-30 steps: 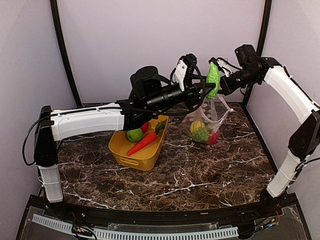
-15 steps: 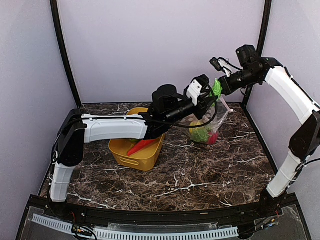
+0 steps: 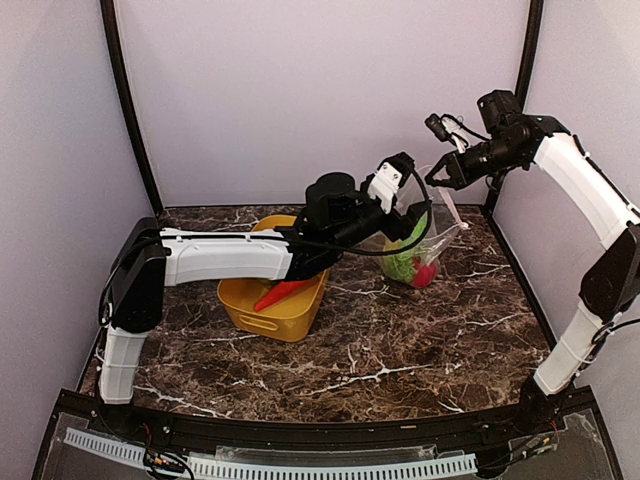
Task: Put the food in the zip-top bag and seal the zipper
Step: Place the fake vegetable in the zipper food storage bag, then pass from the right arm to the left
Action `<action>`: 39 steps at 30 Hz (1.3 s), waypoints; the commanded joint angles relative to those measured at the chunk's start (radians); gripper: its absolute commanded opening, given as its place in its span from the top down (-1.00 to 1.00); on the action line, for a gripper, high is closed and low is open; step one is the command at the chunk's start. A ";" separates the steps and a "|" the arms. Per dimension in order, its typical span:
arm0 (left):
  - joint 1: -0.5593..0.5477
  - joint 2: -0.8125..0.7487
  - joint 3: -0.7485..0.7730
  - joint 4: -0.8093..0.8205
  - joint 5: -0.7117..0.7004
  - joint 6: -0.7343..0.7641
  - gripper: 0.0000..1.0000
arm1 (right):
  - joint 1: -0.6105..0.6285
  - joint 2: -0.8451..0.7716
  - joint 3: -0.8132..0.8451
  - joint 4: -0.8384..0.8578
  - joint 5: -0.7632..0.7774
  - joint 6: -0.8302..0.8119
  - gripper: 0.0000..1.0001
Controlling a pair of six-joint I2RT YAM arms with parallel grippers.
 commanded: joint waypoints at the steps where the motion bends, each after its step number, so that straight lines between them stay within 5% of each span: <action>1: -0.025 -0.163 -0.050 -0.077 -0.085 -0.086 -0.40 | -0.009 -0.022 -0.017 0.028 -0.015 0.005 1.00; 8: -0.068 -0.278 -0.117 -0.326 -0.279 -0.506 -0.13 | -0.007 -0.017 -0.045 0.044 -0.035 0.002 1.00; 13: -0.070 -0.259 -0.098 -0.437 -0.270 -0.724 -0.04 | 0.006 -0.005 -0.034 0.043 -0.019 0.000 1.00; 24: -0.070 -0.166 -0.030 -0.482 -0.176 -0.874 -0.05 | 0.033 -0.031 -0.085 0.055 0.012 -0.019 1.00; 31: -0.055 -0.107 0.036 -0.559 -0.164 -0.934 0.50 | 0.038 -0.045 -0.119 0.051 0.048 -0.046 0.99; 39: -0.040 -0.097 0.037 -0.579 -0.138 -0.935 0.97 | 0.039 -0.085 -0.190 0.032 0.096 -0.096 0.35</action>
